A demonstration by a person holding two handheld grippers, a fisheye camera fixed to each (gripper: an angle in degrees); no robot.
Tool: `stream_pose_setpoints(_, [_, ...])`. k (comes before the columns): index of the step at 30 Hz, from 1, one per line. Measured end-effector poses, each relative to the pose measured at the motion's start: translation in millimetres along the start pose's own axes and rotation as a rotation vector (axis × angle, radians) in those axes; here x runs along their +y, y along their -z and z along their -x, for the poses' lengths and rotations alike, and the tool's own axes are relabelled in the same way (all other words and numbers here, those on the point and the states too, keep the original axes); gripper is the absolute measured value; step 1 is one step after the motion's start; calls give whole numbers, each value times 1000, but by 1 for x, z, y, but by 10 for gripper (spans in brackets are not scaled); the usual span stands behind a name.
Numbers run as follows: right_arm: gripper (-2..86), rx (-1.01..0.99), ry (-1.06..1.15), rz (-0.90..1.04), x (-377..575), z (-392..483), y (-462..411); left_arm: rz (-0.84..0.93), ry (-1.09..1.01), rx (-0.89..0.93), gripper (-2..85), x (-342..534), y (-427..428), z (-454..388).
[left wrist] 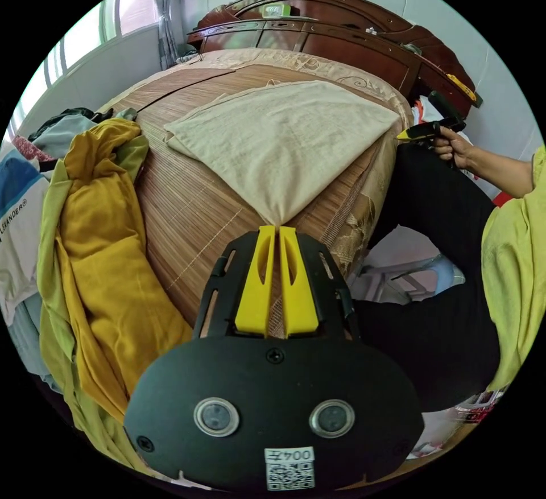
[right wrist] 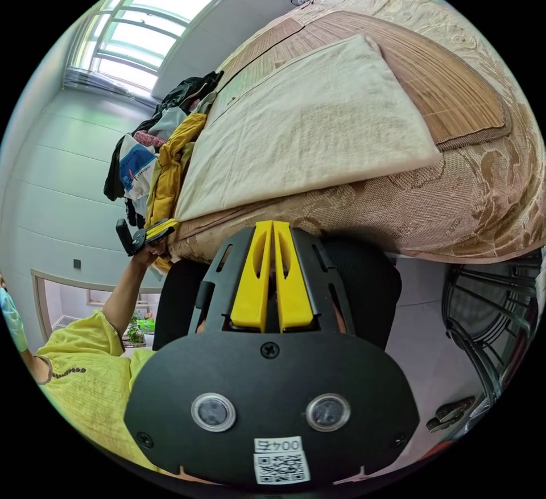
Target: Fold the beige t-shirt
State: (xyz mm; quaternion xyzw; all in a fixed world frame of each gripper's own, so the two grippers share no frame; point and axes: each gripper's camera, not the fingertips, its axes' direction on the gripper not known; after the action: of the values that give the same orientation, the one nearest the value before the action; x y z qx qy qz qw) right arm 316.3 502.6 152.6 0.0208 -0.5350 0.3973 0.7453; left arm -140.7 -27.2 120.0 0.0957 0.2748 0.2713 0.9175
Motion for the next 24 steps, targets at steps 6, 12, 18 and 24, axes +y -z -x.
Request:
stream_pose_setpoints(6, [-4, -8, 8, -75, 30, 0, -3, -54, 134, 7, 15, 28, 20, 17])
stream_pose_setpoints(12, [41, 184, 27, -198, 74, -20, 13, -135, 327, 24, 15, 51, 31, 33])
stream_pose_setpoints(18, [68, 299, 174, -169, 97, -32, -8, -124, 399, -54, 12, 51, 42, 31])
stream_pose_setpoints(24, [99, 400, 356, -99, 96, -17, -52, -138, 591, -149, 7, 72, 61, 42])
